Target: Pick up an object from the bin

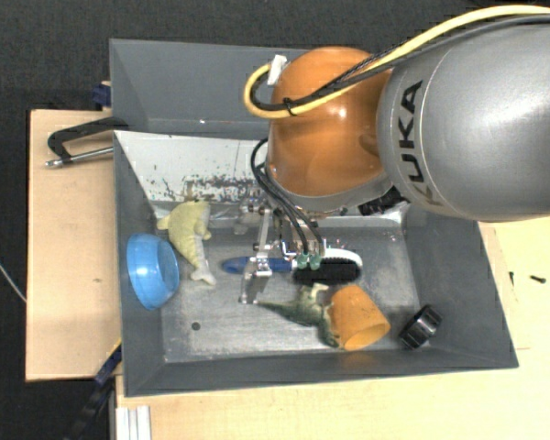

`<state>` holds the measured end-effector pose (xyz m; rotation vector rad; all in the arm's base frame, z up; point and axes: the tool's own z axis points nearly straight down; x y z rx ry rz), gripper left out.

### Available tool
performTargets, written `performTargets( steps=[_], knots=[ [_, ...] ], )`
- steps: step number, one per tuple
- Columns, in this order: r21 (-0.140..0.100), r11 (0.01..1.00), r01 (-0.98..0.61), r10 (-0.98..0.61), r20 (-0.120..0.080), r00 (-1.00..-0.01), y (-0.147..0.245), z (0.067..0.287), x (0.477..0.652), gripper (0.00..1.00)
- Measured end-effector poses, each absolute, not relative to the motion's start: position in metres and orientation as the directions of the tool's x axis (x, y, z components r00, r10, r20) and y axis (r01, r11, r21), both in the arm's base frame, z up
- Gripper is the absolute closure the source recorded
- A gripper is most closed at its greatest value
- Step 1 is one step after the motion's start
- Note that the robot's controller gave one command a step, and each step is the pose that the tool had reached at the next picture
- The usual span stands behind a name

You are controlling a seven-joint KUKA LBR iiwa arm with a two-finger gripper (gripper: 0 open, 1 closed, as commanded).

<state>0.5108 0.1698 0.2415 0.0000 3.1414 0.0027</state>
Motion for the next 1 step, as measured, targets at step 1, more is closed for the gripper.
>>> performTargets(
  steps=[1],
  knots=[
    [-0.003, 0.997, 0.074, 0.074, 0.006, -0.997, 0.0918, 0.1169, 0.5553, 0.0]
  ],
)
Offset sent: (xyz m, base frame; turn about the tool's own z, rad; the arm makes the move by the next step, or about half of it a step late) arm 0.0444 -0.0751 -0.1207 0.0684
